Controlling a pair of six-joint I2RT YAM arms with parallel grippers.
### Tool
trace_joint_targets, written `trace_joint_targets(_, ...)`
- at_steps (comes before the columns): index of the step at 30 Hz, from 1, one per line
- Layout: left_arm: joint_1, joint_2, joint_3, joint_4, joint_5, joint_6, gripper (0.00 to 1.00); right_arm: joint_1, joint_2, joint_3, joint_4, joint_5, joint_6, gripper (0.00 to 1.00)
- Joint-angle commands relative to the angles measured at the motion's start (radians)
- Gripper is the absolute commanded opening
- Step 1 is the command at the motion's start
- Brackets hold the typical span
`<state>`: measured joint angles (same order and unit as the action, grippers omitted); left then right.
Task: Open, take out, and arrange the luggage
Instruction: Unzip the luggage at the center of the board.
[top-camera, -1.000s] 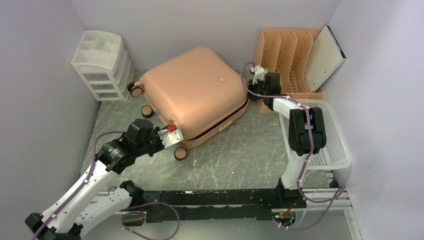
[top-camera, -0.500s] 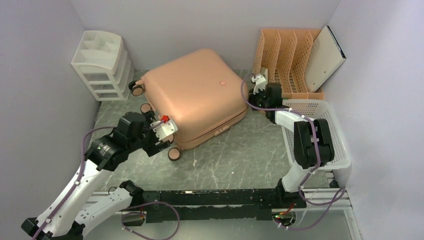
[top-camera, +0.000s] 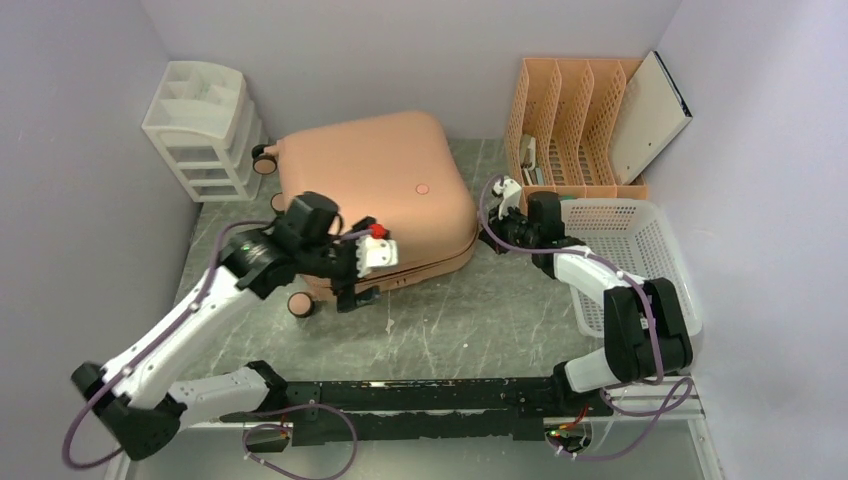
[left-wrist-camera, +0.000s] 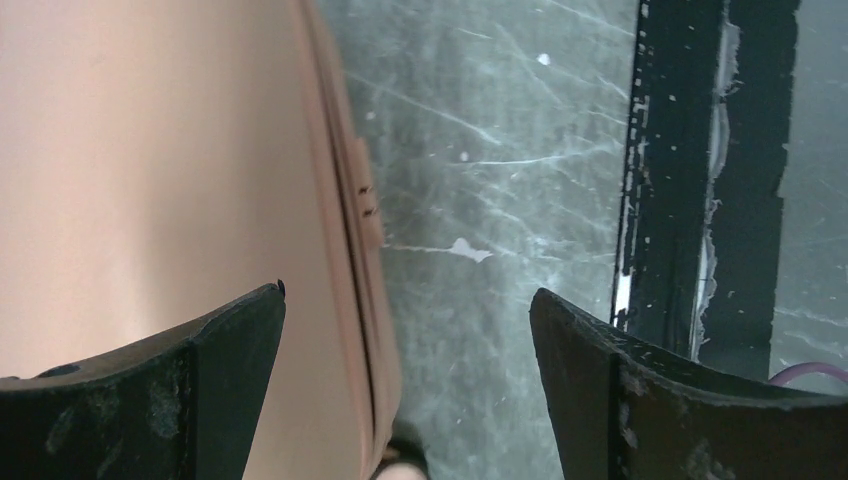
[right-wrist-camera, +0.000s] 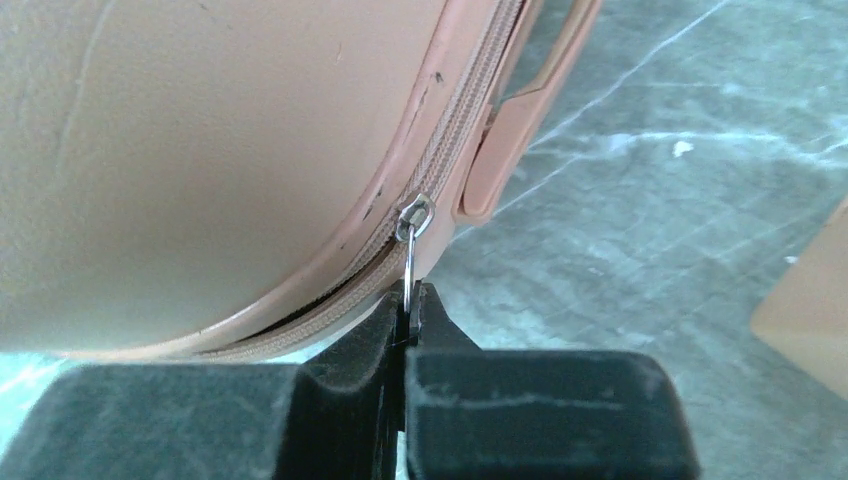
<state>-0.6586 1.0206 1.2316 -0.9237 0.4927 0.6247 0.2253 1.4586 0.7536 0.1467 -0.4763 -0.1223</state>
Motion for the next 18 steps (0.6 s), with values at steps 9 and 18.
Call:
trace_joint_targets(9,-0.262,0.248,-0.058,0.27,-0.172,-0.013,0.96,-0.08,-0.111,-0.094,0.061,-0.297,0.07,0.0)
trace_joint_targets(18,-0.411,0.344,-0.175,0.375,-0.394,-0.003,0.85,-0.132,-0.104,-0.093,0.074,-0.294,0.065,0.0)
